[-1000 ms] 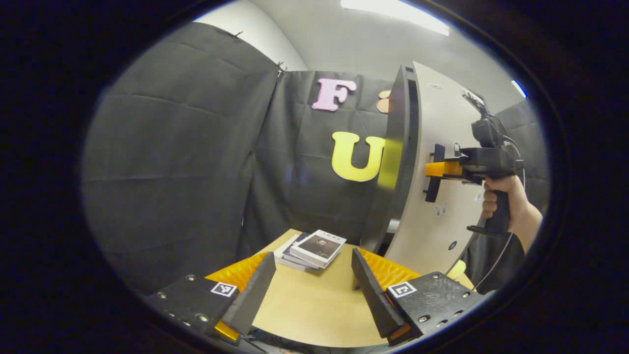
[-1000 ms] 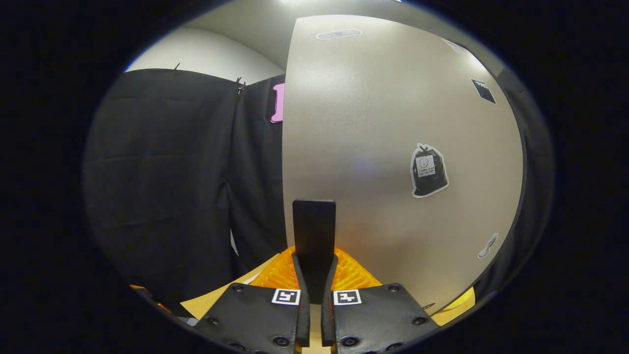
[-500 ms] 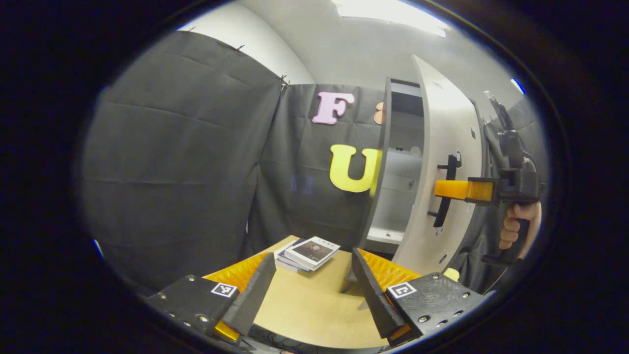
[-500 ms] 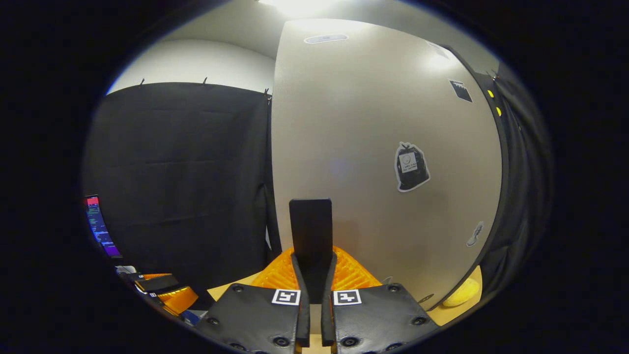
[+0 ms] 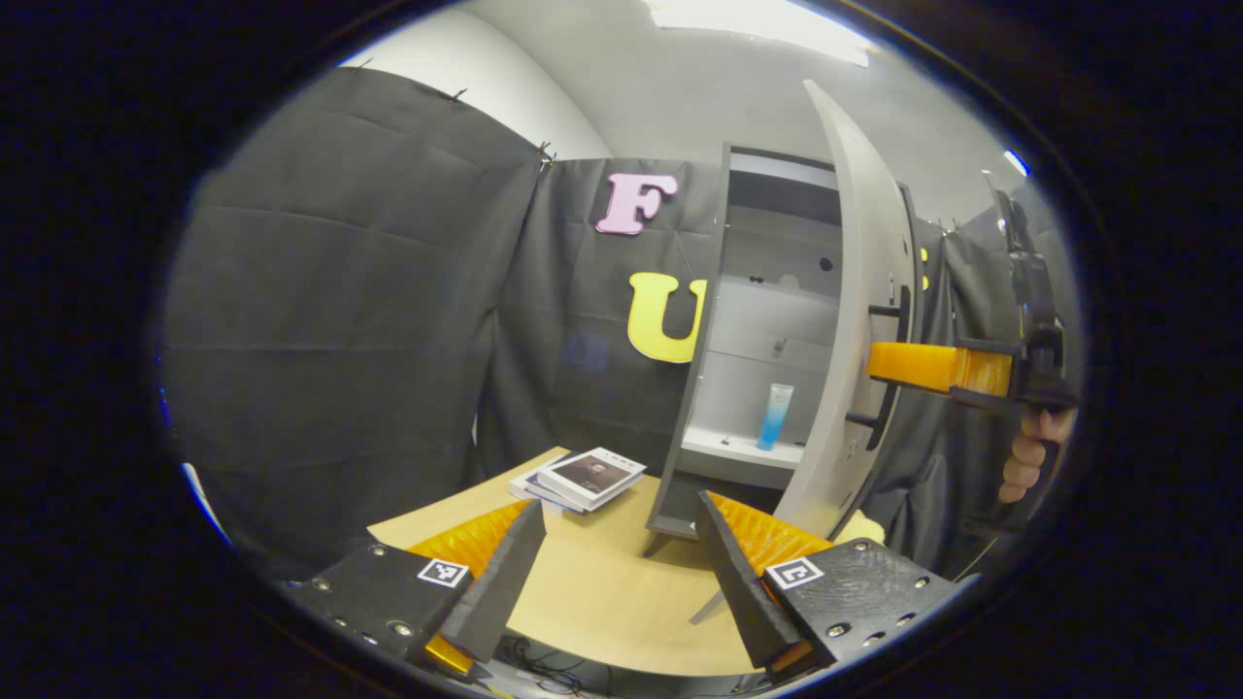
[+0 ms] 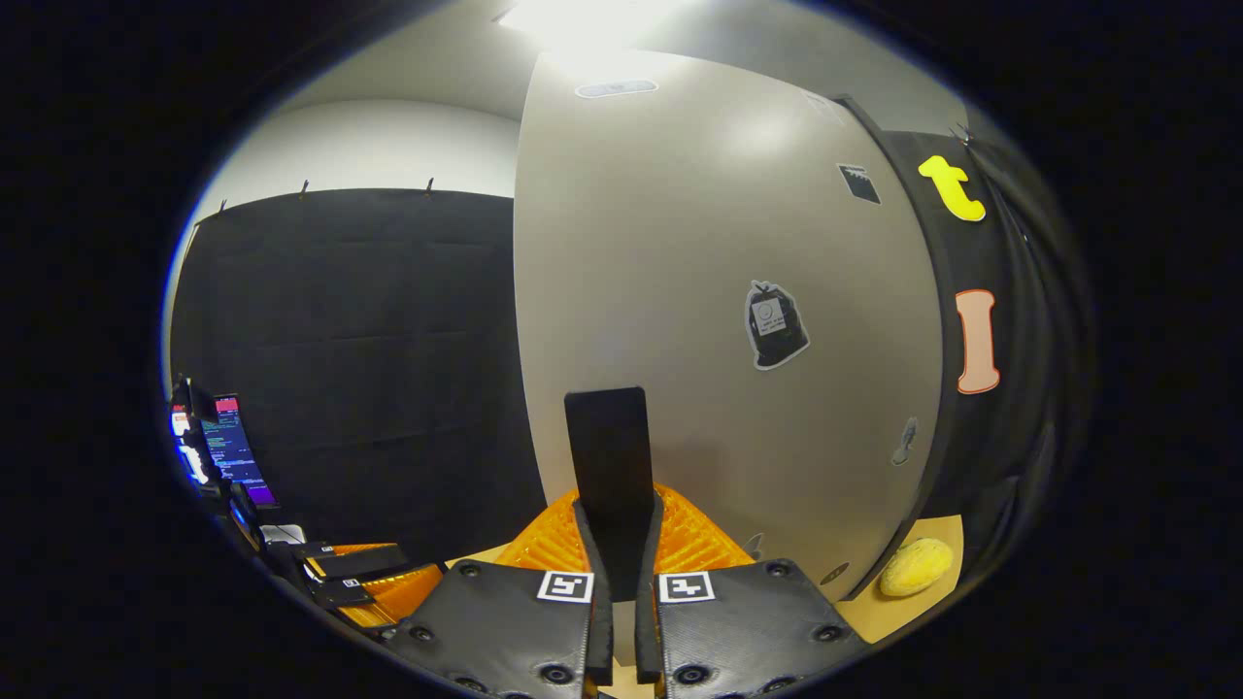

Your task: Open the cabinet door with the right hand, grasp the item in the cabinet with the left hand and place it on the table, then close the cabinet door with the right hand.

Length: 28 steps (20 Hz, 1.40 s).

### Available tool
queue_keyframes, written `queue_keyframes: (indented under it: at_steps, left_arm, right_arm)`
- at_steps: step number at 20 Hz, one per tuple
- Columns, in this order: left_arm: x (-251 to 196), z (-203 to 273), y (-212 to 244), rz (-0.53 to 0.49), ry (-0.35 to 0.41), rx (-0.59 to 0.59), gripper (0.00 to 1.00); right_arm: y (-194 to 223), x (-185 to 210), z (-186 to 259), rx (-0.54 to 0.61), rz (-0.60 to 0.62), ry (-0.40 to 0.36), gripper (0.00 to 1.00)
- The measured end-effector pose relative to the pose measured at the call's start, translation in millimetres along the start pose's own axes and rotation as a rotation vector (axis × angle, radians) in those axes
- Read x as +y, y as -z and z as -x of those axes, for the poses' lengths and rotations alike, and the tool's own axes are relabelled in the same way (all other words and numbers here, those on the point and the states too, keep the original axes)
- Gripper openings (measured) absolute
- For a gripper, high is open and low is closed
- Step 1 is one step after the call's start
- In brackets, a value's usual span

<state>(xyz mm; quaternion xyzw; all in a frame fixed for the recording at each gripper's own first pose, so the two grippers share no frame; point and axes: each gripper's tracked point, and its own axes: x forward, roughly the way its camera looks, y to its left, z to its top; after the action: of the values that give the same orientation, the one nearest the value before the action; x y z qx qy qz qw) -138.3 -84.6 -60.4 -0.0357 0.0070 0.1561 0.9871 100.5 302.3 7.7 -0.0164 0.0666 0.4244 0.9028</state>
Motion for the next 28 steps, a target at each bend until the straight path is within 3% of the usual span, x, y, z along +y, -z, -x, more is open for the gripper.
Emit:
queue_keyframes:
  at_steps: [2,6,9,17,22,25,26,28]
  left_arm:
    - [-3,-1,-6,0.019,0.01,-0.001,0.95]
    - [-31,-8,-22,0.092,0.102,0.002,0.95]
    - [-46,-15,-20,0.037,0.137,0.01,0.92]
    - [-96,-19,6,-0.034,0.26,0.068,0.95]
    - [-107,-22,9,-0.069,0.277,0.092,0.95]
    - [-108,-32,3,-0.116,0.297,0.094,0.92]
    - [-108,-37,1,-0.125,0.304,0.093,0.92]
    - [-108,-52,-2,-0.126,0.323,0.097,0.92]
  right_arm:
    - [0,-2,6,0.01,-0.027,0.012,0.11]
    - [-1,-19,-5,0.033,-0.072,0.053,0.1]
    - [-3,-17,5,0.018,-0.097,0.099,0.1]
    - [-6,-44,19,-0.037,-0.125,0.256,0.1]
    - [-10,-70,33,-0.068,-0.181,0.412,0.09]
    - [-9,-59,32,-0.077,-0.25,0.394,0.09]
    - [-10,-60,32,-0.081,-0.248,0.407,0.05]
    - [-8,-73,37,-0.084,-0.23,0.475,0.09]
